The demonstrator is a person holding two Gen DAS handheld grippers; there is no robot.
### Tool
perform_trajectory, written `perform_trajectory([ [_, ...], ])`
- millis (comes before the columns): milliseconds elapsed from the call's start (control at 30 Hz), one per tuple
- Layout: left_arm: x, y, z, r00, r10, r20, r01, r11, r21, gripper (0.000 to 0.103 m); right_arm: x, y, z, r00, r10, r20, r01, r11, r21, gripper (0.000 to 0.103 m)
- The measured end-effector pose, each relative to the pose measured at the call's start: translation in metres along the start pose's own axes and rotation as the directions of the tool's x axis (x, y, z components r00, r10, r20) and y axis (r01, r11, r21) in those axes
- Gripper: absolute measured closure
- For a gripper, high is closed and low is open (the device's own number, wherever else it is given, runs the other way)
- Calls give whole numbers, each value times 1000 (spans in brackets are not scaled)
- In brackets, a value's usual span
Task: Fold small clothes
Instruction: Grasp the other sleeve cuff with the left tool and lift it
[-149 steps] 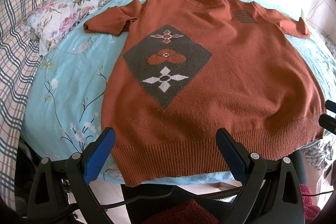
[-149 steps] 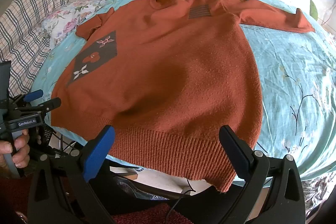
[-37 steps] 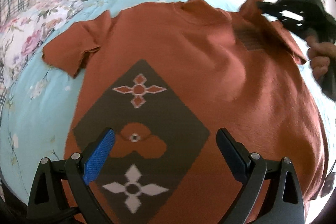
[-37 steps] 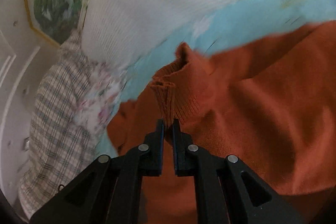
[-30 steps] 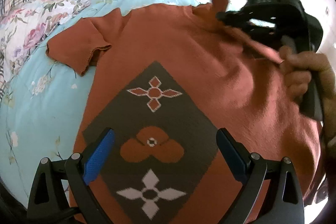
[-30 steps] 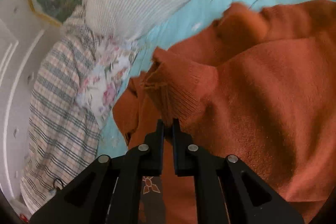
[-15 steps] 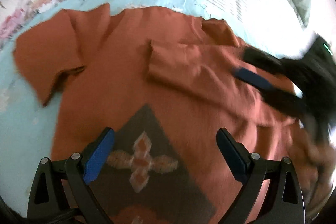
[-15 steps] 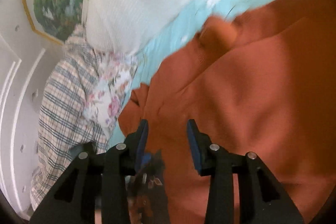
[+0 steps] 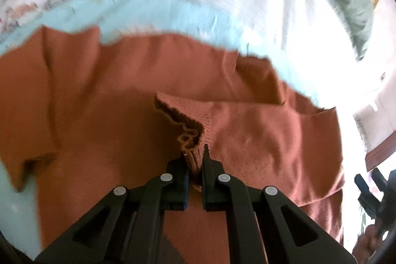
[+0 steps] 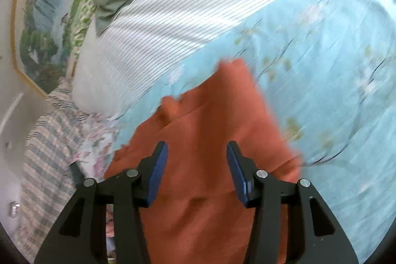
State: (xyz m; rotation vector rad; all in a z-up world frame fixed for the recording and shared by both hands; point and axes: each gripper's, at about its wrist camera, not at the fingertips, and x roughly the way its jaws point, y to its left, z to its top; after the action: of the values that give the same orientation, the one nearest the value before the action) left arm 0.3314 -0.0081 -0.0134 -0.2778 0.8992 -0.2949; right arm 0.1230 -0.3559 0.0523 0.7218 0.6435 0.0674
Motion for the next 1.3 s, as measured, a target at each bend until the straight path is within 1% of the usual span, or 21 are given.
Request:
perform_trajectory([
  [33, -13, 8, 1, 998, 35, 42, -36, 999, 5, 98, 2, -5, 5, 1000, -18, 1, 18, 1000, 0, 47],
  [100, -23, 24, 3, 994, 84, 69, -84, 996, -6, 98, 12, -14, 12, 999, -42, -15, 42, 999, 0, 47],
  [200, -23, 50, 4, 998, 56, 42, -53, 996, -69, 98, 40, -21, 21, 994, -86, -63, 85, 996, -24, 47],
  [433, -17, 47, -4, 994, 107, 32, -106, 994, -39, 98, 106, -39, 38, 964, -194, -180, 179, 980, -91, 47],
  [467, -17, 46, -6, 993, 115, 30, -114, 993, -26, 98, 111, -41, 39, 966, -176, -192, 160, 983, -92, 58],
  [500, -17, 46, -8, 992, 120, 31, -120, 993, -18, 98, 113, -41, 41, 965, -160, -209, 142, 985, -99, 81],
  [533, -19, 45, -9, 992, 124, 33, -124, 992, -9, 98, 112, -42, 43, 965, -151, -214, 135, 987, -86, 93],
  [600, -19, 42, -11, 990, 135, 38, -135, 991, 3, 98, 95, -41, 47, 978, -144, -153, 132, 987, -86, 93],
  [700, -22, 33, -11, 992, 116, 47, -117, 993, 17, 97, 82, -41, 47, 977, -187, -103, 176, 979, -104, 93],
  [767, -22, 24, -11, 994, 95, 56, -97, 995, 38, 97, 89, -44, 44, 966, -223, -127, 210, 972, -108, 93],
  [833, -19, 14, -13, 992, 106, 62, -111, 991, 69, 97, 95, -45, 41, 952, -270, -143, 254, 960, -117, 91],
  [900, -12, 13, -15, 988, 140, 58, -144, 987, 76, 97, 84, -35, 38, 944, -317, -90, 305, 944, -126, 85],
  [933, -9, 15, -16, 988, 148, 48, -151, 986, 71, 97, 74, -25, 36, 945, -323, -51, 313, 940, -137, 85],
  [1000, -5, 22, -18, 990, 142, 23, -143, 989, 46, 94, 59, -7, 28, 962, -272, -8, 267, 950, -161, 82],
  [1033, -6, 25, -19, 990, 141, 23, -142, 989, 39, 92, 56, 3, 21, 973, -229, -11, 223, 957, -184, 72],
  [1067, -9, 28, -20, 989, 148, 27, -149, 988, 34, 89, 60, 8, 14, 979, -198, -50, 183, 959, -214, 57],
  [1100, -11, 29, -20, 988, 155, 29, -156, 987, 32, 86, 69, 12, 6, 978, -180, -105, 152, 960, -235, 51],
  [1133, -14, 30, -22, 987, 160, 32, -161, 987, 29, 85, 79, 10, -3, 970, -186, -155, 145, 959, -243, 50],
  [1200, -22, 34, -25, 986, 160, 39, -161, 987, 19, 84, 86, -3, -12, 951, -267, -157, 221, 941, -257, 54],
  [1233, -27, 35, -27, 986, 162, 42, -163, 986, 17, 82, 81, -7, -11, 958, -250, -142, 214, 950, -228, 58],
  [1300, -45, 42, -30, 980, 188, 62, -189, 982, 13, 73, 66, -10, -8, 961, -250, -115, 231, 960, -158, 57],
])
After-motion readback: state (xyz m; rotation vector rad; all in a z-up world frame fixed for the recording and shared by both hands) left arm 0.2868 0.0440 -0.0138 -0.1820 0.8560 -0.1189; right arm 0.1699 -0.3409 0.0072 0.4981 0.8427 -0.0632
